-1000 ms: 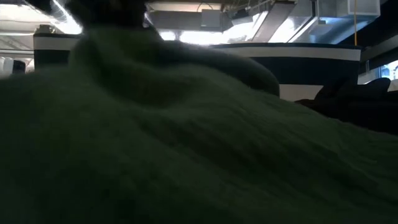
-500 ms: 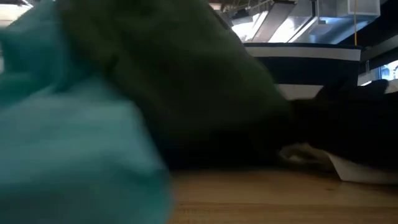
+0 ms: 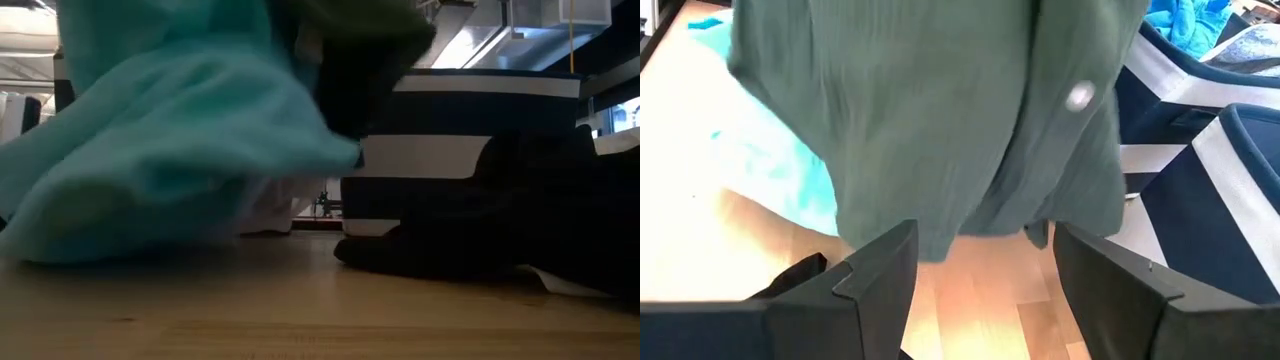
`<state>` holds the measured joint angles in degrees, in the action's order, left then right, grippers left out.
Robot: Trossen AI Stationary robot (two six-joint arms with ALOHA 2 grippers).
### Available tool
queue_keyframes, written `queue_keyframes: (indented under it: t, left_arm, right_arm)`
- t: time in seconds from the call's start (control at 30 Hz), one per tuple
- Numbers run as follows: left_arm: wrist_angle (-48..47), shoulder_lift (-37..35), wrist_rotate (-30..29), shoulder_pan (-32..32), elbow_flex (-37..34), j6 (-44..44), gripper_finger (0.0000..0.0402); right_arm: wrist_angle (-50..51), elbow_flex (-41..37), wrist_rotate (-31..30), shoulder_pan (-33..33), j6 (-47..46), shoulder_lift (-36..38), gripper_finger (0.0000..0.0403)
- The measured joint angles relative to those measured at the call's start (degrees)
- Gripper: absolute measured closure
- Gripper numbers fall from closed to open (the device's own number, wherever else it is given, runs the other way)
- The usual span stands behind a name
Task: Sort clothes
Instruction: Put the green polo shirt into the left blue bin
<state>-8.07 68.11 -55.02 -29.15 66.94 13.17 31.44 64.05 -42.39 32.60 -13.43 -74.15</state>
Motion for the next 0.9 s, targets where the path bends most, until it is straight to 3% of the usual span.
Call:
queue_keyframes:
  t: [0.37,0.6,0.9]
  left_arm:
    - [11.79,-1.78,-4.07,0.25,0.04,13.17,0.0382]
    - [12.28,-1.76,-4.27,1.51,0.04,14.10,0.0385]
    - [12.33,-1.76,-4.23,2.10,0.04,13.90,0.0376]
  right_arm:
    - [-2.26,-0.67,2.02,0.02,-6.05,-0.55,0.0169]
    - [-16.54,-8.32,3.94,0.05,-5.97,-4.73,0.0169]
    - [-35.89,-11.34,-0.10,-1.77,2.43,-15.73,0.0169]
